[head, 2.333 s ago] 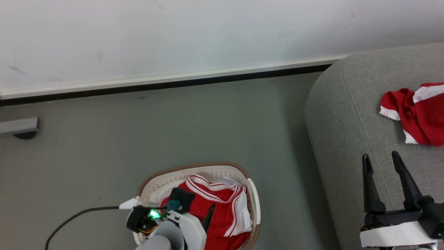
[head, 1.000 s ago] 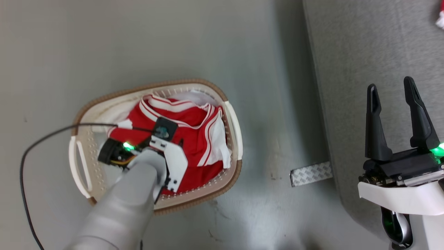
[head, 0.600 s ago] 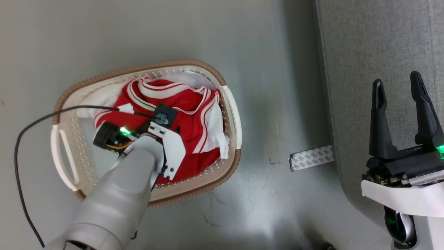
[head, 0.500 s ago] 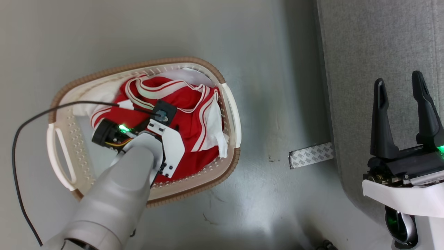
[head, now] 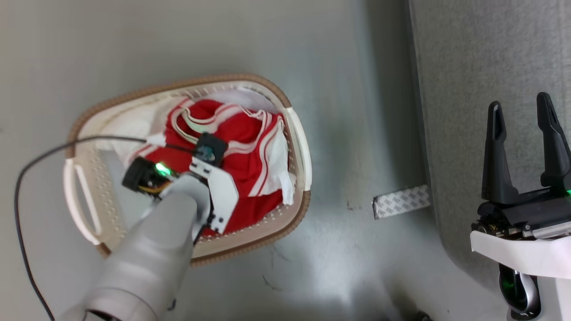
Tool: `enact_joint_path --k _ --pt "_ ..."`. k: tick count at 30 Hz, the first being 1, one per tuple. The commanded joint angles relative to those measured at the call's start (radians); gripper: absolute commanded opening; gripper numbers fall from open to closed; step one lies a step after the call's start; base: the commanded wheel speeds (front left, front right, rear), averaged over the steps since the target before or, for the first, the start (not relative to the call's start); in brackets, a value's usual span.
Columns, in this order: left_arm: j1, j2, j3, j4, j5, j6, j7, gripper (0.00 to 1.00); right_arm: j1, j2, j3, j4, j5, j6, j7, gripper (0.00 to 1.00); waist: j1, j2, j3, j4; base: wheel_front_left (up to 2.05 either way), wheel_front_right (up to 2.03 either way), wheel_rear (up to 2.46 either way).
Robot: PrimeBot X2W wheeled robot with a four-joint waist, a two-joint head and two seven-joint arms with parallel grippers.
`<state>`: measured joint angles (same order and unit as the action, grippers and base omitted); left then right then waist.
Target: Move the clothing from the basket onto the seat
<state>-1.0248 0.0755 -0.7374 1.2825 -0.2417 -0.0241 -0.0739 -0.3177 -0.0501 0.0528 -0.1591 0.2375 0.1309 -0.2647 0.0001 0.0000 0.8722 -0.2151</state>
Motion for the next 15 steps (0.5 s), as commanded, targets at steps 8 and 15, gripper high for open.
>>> enact_joint_path --k 8,15 --pt "0.117 -0.020 0.018 -0.020 -0.073 -0.036 -0.120 0.00 0.038 -0.001 -0.014 0.051 -0.006 0.000 0.001 1.00 -0.0001 0.0000 -0.216 0.069 0.00 0.00 0.00" --pt "0.213 -0.024 0.030 -0.103 -0.156 -0.065 -0.168 0.00 0.104 -0.001 -0.048 0.099 -0.007 0.000 0.001 1.00 -0.0001 0.0000 -0.391 0.122 0.00 0.00 0.00"
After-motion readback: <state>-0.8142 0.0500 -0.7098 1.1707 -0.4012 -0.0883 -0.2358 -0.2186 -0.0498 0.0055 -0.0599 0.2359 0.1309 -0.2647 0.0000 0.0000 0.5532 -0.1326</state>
